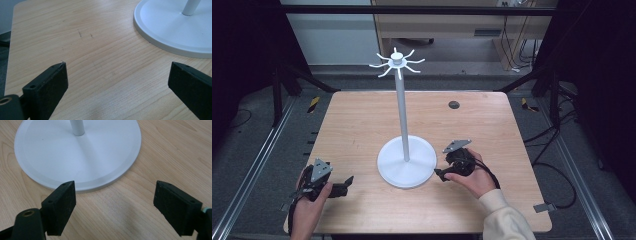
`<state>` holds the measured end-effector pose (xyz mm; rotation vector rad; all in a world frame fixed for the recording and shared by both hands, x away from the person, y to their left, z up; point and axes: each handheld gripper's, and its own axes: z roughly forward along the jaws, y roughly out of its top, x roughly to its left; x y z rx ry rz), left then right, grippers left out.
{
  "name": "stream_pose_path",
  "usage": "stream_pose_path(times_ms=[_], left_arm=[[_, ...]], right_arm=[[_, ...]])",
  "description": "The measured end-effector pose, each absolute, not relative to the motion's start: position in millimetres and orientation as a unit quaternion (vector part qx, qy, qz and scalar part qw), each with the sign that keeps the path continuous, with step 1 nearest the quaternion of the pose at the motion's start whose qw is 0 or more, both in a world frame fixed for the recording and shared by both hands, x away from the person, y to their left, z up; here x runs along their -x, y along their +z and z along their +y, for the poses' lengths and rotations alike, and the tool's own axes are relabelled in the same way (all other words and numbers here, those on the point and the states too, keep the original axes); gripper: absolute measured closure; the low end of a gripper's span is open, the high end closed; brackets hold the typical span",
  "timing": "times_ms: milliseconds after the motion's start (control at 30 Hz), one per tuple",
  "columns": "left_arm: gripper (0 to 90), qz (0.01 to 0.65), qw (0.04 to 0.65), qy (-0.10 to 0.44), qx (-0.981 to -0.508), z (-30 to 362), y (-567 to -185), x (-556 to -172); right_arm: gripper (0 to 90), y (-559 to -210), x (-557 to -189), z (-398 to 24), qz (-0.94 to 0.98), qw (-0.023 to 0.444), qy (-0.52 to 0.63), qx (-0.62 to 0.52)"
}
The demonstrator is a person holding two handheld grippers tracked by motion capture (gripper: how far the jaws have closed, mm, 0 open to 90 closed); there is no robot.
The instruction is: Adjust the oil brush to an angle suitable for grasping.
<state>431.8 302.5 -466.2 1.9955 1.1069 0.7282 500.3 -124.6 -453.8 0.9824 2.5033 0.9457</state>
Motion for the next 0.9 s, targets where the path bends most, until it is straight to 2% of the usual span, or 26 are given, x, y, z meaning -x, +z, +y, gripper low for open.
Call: stream_pose_path(times_ms=[433,533,567,667,767,867,900], left_arm=[[2.2,0.431,0.365,0.283,-0.775,301.5,-466.4,-431.9],[2.2,0.431,0.364,0.284,-0.775,301.5,-466.3,-431.7],[2.2,0.431,0.365,0.284,-0.775,301.4,-466.2,-431.6],[2.2,0.43,0.364,0.283,-0.776,301.2,-466.3,-431.9],[2.3,0.43,0.364,0.283,-0.776,300.9,-466.3,-431.8],[2.3,0.43,0.365,0.283,-0.776,300.7,-466.2,-431.3],[2.3,0.431,0.367,0.281,-0.775,301.0,-466.3,-431.1]], right_arm=[[37.5,-454.9,-501.5,-123.4,0.872,0.147,0.32,-0.34],[51.3,-454.2,-505.5,-125.2,0.874,0.149,0.315,-0.339],[51.3,-454.2,-505.5,-125.2,0.874,0.149,0.315,-0.339],[60.5,-453.7,-509.3,-126.4,0.871,0.152,0.315,-0.345],[64.9,-454.1,-510.9,-126.1,0.873,0.153,0.312,-0.342],[75.1,-455.7,-516.4,-129.4,0.871,0.153,0.313,-0.347],[75.1,-455.7,-516.4,-129.4,0.871,0.153,0.313,-0.347]])
